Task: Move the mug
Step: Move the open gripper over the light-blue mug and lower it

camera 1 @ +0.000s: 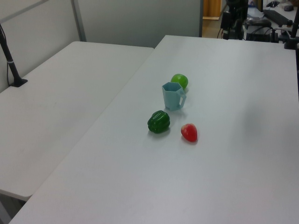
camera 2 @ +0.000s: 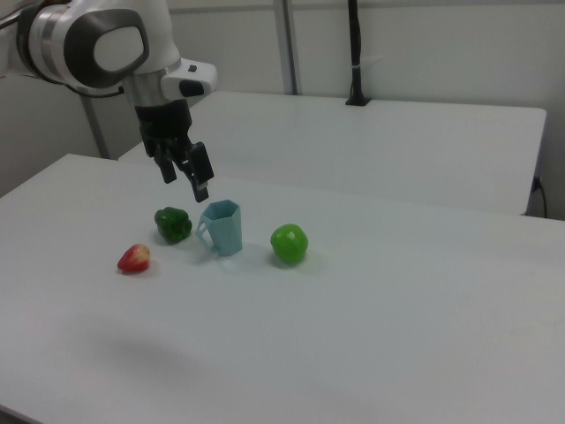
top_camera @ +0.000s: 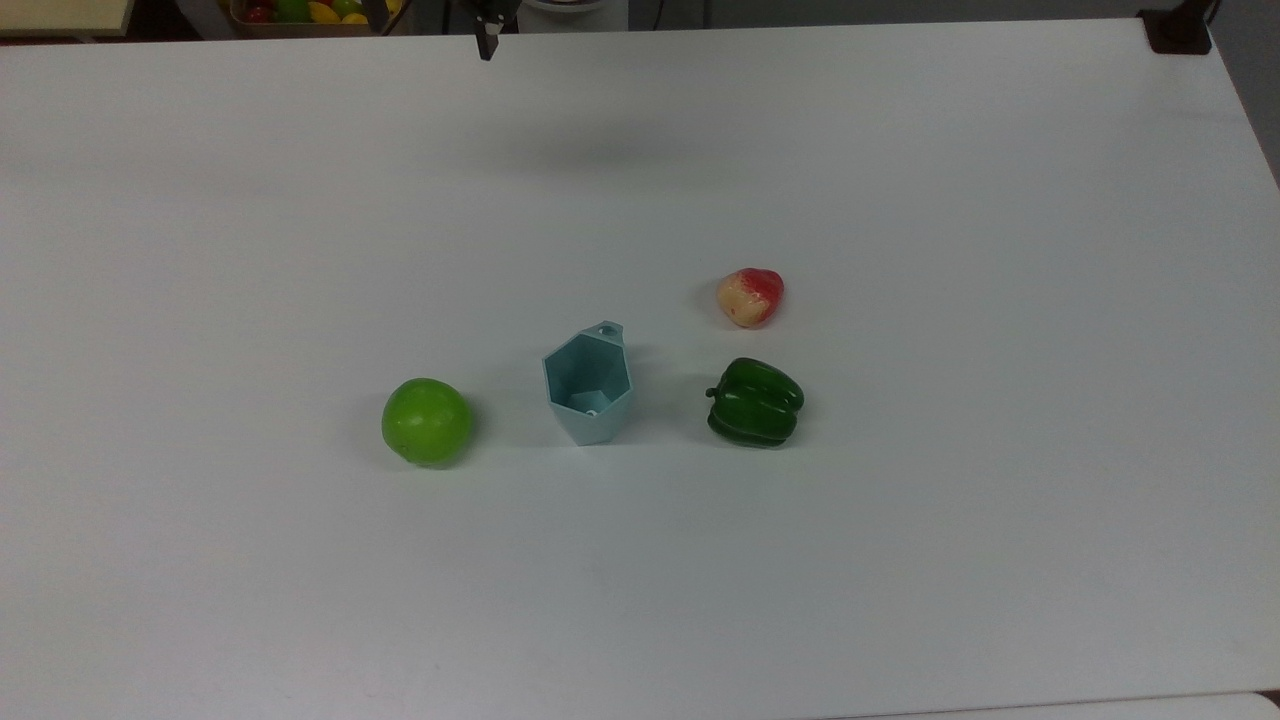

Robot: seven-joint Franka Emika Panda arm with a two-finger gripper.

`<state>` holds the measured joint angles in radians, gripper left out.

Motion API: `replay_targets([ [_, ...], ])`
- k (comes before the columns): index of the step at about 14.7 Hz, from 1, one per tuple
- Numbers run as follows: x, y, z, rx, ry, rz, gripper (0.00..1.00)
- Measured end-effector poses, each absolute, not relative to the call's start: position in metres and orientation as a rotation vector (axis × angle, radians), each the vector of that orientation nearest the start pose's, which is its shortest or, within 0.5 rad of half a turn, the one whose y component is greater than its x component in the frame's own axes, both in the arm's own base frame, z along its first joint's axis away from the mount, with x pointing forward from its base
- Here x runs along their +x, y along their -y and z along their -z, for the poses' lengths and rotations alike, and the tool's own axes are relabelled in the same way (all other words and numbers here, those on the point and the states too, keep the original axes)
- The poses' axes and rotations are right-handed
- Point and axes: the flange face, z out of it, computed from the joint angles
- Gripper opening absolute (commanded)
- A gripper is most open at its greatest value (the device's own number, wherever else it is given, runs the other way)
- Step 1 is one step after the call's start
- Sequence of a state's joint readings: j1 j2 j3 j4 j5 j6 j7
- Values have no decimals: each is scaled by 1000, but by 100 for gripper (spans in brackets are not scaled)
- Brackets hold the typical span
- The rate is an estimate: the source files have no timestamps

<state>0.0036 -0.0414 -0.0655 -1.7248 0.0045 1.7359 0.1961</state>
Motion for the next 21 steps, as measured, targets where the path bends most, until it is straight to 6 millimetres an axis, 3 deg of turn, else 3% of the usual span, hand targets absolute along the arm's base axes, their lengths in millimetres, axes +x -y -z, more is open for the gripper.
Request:
replay_targets([
  [13, 555, 32, -580, -3100, -314, 54, 100],
  [17, 581, 5, -552, -3112, -235, -10, 100],
  [21, 624, -34, -506, -3117, -225, -6, 100],
])
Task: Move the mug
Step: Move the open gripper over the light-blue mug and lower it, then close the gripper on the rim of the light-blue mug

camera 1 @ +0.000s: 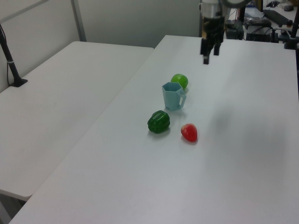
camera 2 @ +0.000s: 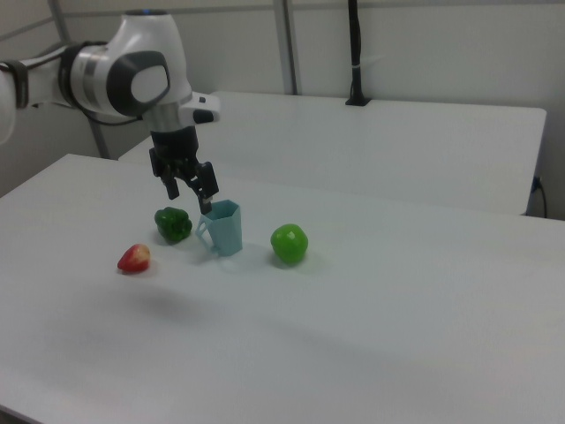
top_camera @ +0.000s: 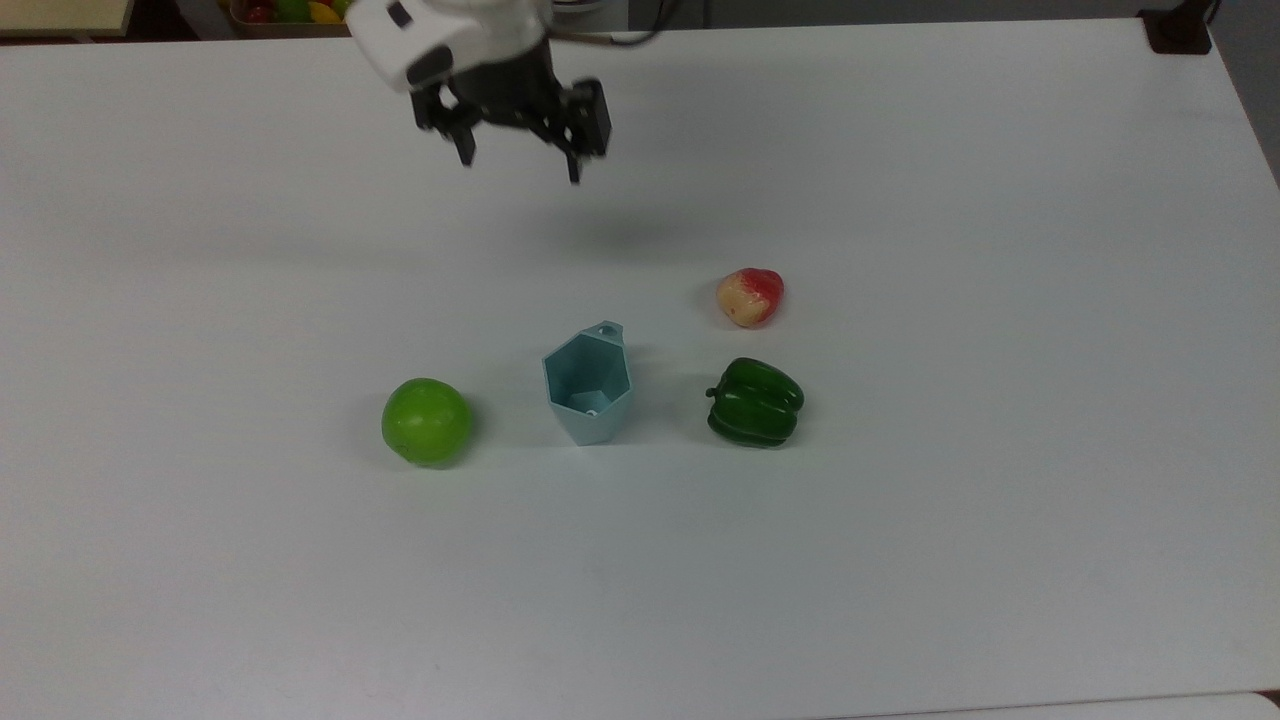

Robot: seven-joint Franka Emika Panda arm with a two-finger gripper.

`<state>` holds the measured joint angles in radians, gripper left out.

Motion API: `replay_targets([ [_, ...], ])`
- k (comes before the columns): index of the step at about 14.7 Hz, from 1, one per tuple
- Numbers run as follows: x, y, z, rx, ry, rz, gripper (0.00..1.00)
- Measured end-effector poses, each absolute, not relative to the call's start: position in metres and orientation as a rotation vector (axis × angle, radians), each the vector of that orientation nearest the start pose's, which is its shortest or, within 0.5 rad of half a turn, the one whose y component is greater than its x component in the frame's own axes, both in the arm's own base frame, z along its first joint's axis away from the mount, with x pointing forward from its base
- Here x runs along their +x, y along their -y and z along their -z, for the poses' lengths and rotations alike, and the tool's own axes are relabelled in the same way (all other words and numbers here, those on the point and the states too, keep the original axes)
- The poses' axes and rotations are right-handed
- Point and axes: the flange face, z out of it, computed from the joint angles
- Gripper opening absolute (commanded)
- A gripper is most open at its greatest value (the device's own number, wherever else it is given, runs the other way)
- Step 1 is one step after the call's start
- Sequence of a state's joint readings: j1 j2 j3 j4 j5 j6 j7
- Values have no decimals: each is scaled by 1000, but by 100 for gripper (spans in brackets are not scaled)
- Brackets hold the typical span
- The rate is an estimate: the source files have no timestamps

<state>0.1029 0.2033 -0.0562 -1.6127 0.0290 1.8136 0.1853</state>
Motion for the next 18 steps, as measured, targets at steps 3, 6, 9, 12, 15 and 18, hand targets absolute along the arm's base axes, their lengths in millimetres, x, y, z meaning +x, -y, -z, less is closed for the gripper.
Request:
replay_targets([
  [3, 648, -61, -471, -3094, -365, 76, 100],
  [6, 660, -97, -427, -3089, -432, 56, 100],
  [9, 670, -119, -396, -3064, -518, 96, 100],
  [12, 677, -125, -375, -3040, -603, 118, 100],
  [15, 677, -125, -374, -3033, -638, 119, 100],
  [18, 678, -124, -369, -3031, -692, 114, 92],
])
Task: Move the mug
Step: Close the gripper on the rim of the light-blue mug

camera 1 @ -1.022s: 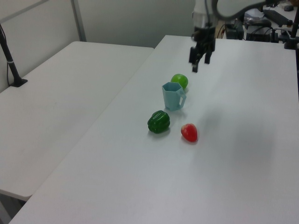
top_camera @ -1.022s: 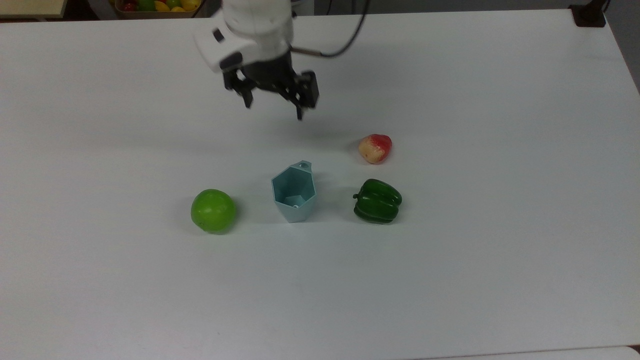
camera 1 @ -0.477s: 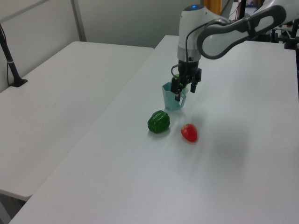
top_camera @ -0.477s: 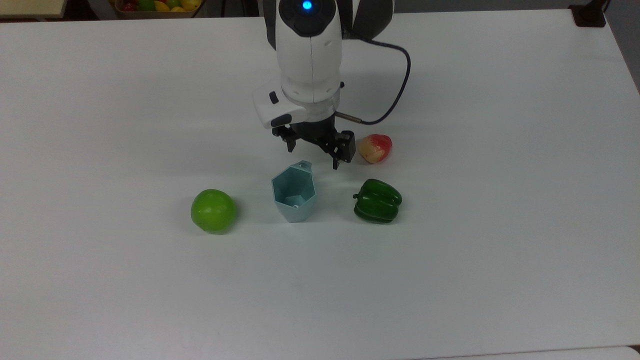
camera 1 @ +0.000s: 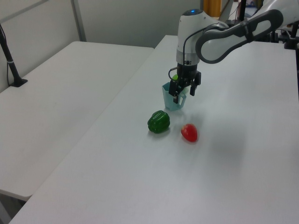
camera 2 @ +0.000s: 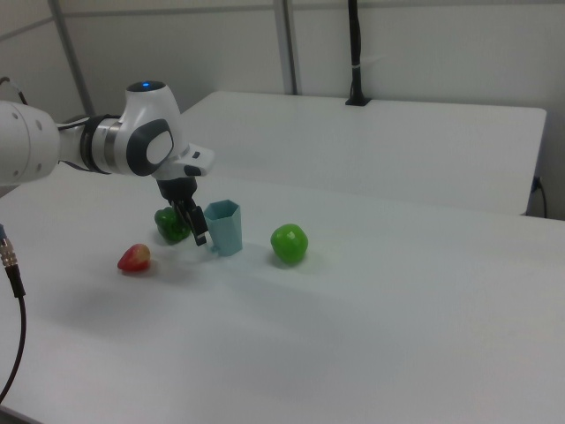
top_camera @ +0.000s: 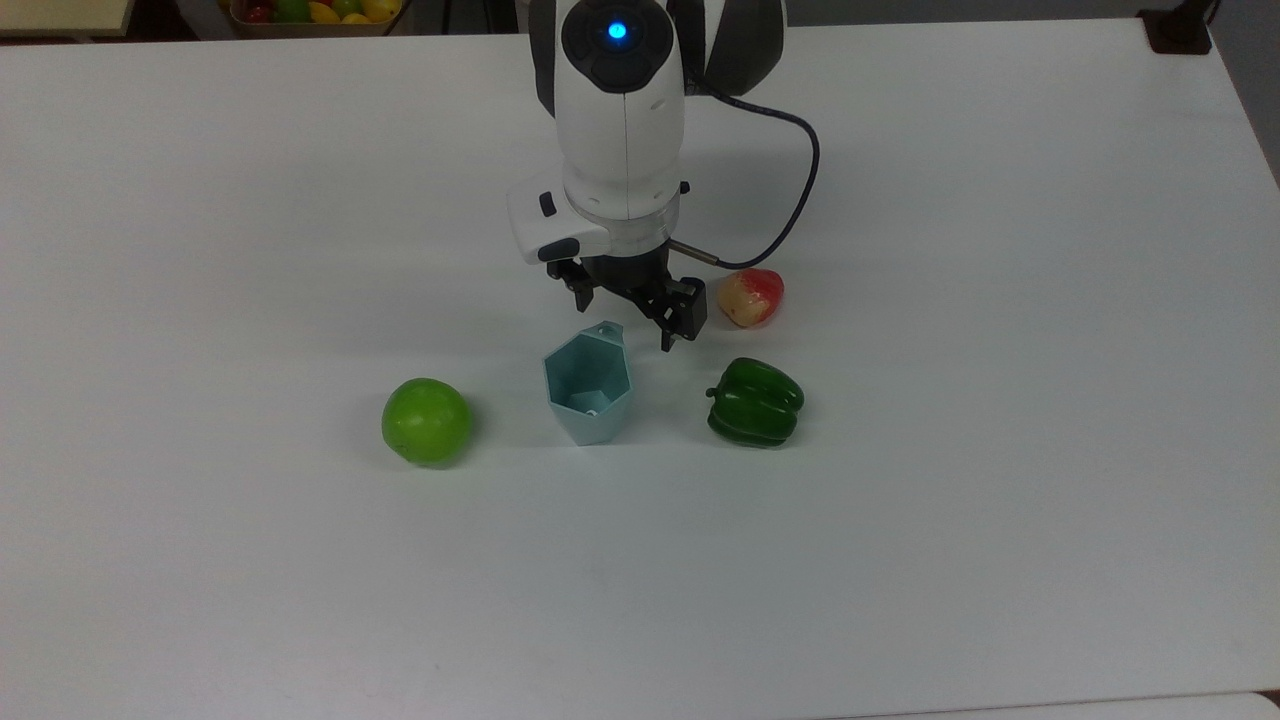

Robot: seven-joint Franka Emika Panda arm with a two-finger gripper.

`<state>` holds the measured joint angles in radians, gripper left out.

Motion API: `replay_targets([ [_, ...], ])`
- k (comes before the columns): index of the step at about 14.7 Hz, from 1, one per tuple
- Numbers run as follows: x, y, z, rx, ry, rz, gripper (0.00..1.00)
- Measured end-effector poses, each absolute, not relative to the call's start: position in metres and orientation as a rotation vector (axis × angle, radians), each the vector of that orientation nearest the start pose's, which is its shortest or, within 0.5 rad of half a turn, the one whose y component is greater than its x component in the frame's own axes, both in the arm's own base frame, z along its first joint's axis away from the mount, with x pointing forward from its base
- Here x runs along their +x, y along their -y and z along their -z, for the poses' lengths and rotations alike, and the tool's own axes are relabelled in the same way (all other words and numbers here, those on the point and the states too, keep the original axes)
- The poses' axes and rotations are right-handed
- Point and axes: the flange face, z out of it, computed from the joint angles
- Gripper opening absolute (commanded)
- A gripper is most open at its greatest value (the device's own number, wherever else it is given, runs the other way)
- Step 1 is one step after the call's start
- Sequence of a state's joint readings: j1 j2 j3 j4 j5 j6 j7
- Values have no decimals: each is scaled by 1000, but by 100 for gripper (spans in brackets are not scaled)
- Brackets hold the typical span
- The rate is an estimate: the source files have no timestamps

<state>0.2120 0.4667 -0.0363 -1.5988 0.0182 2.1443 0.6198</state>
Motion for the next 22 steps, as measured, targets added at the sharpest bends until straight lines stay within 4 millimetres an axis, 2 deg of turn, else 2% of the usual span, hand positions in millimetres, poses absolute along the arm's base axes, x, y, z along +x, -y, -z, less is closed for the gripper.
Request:
replay_targets([
  [4, 682, -124, -352, -3034, -734, 133, 85],
  [7, 684, -123, -354, -3051, -722, 151, 72],
  [9, 685, -123, -355, -3058, -719, 161, 69],
  [11, 685, -122, -356, -3060, -718, 165, 62],
  [14, 687, -122, -359, -3056, -718, 177, 41],
  [17, 688, -122, -360, -3058, -716, 184, 15],
  [22, 688, -121, -359, -3075, -705, 194, 6],
])
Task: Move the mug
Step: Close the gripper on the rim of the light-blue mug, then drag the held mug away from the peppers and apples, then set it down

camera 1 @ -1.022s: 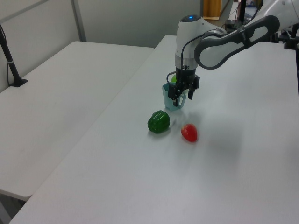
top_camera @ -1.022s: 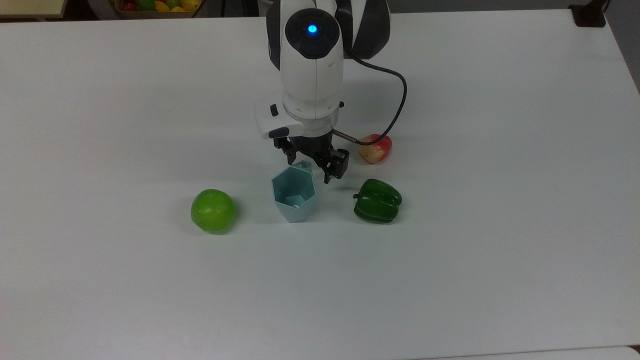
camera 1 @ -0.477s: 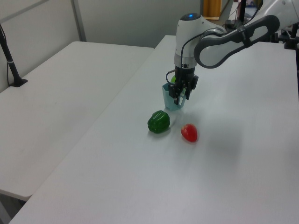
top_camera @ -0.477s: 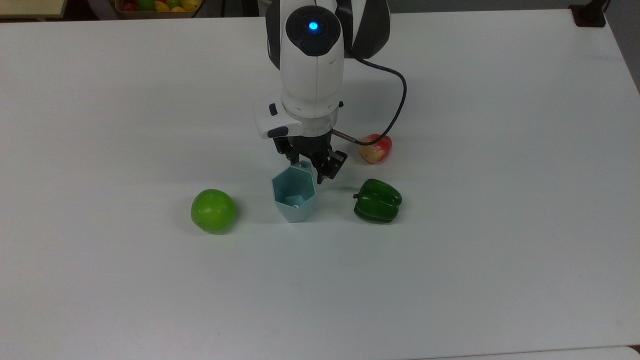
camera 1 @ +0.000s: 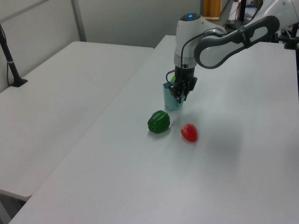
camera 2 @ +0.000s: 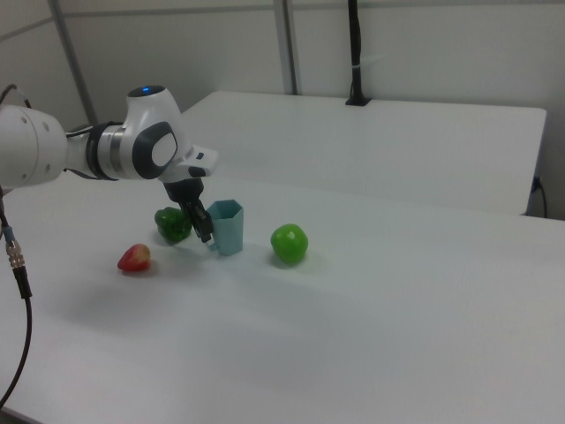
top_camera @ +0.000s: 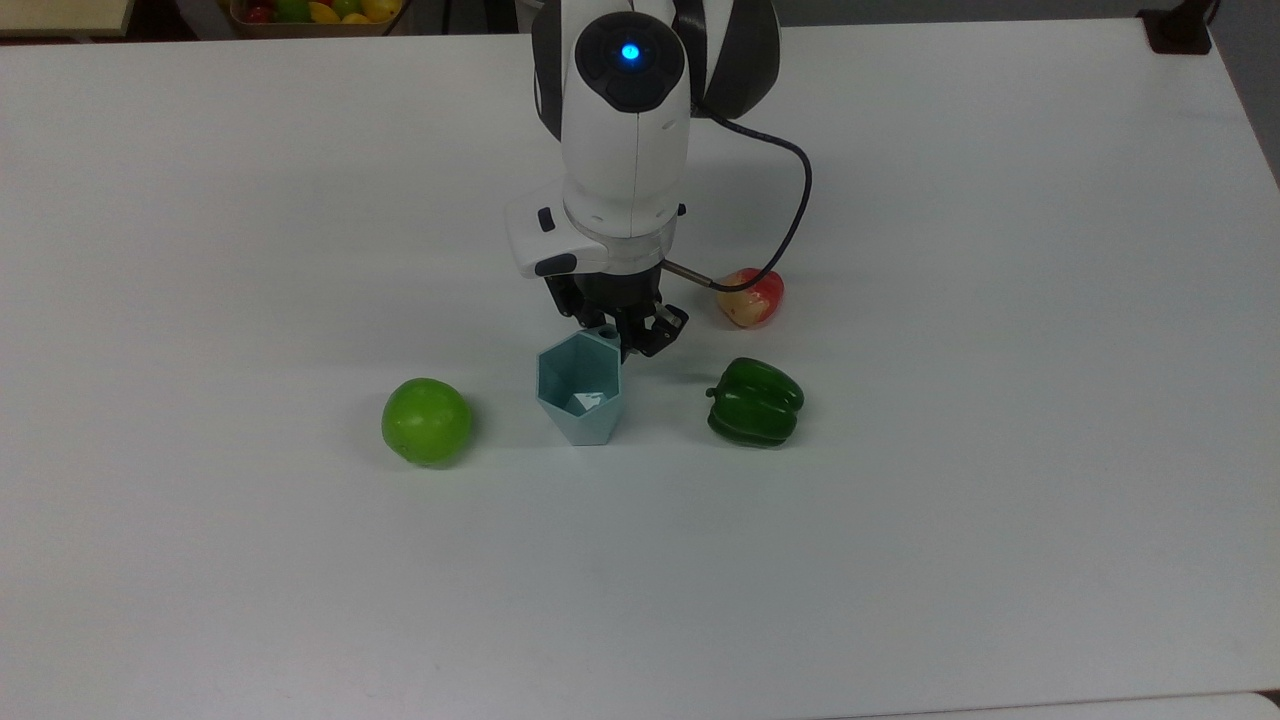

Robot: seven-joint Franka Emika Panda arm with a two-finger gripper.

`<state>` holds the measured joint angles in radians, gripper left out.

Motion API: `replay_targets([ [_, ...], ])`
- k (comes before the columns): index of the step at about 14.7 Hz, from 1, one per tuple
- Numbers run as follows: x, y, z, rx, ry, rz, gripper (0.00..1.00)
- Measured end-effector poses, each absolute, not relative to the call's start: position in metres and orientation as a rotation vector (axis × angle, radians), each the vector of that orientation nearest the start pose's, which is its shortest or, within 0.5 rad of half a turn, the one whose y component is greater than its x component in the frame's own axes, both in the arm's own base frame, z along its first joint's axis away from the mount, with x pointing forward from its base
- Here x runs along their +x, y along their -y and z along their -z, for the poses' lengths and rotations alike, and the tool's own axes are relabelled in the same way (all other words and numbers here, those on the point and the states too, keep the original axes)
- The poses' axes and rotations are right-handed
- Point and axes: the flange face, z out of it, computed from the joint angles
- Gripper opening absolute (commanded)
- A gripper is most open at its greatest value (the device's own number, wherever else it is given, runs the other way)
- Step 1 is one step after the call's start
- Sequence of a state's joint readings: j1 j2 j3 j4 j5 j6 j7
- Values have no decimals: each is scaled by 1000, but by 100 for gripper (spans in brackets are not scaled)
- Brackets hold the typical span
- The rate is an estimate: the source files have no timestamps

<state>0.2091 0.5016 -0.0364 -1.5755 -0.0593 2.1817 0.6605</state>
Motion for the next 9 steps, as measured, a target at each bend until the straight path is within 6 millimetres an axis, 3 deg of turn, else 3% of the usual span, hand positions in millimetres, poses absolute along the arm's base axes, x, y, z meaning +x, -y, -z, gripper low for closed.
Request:
replay_targets([
  [3, 689, -121, -362, -3079, -700, 206, 1],
  [6, 692, -119, -387, -3063, -691, 265, 1],
  [9, 680, -114, -420, -3067, -631, 301, 1],
])
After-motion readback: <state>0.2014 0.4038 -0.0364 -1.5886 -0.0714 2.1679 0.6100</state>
